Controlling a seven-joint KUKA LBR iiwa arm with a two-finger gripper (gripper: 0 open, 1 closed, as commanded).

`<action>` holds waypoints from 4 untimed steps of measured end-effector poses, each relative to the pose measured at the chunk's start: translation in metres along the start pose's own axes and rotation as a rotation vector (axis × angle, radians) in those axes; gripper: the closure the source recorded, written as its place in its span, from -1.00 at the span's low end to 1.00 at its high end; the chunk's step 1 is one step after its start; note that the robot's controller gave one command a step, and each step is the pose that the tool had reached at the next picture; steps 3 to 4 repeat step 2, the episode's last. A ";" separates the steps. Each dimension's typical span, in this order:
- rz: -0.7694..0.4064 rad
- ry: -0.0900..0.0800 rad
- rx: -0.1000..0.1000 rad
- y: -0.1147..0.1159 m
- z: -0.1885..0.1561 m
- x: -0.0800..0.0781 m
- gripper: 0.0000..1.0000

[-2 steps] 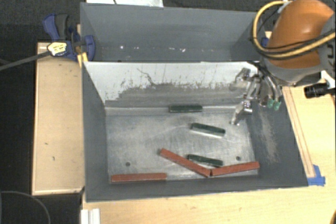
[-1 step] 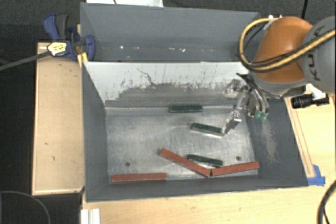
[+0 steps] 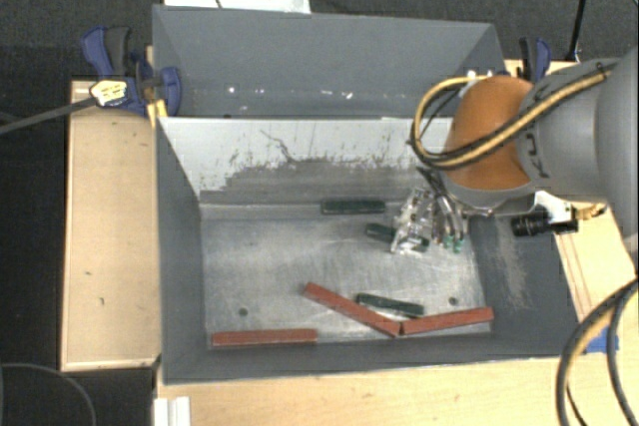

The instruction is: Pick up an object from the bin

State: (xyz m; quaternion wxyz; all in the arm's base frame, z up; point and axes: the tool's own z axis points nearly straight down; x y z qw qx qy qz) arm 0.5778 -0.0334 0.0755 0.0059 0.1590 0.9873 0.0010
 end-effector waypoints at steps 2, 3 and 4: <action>0.061 0.002 0.000 0.024 -0.178 0.014 1.00; 0.061 0.002 0.000 0.024 -0.178 0.014 1.00; 0.061 0.002 0.000 0.024 -0.178 0.014 1.00</action>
Offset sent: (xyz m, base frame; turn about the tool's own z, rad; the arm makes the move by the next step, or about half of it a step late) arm -0.0094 0.0270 0.1734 0.0642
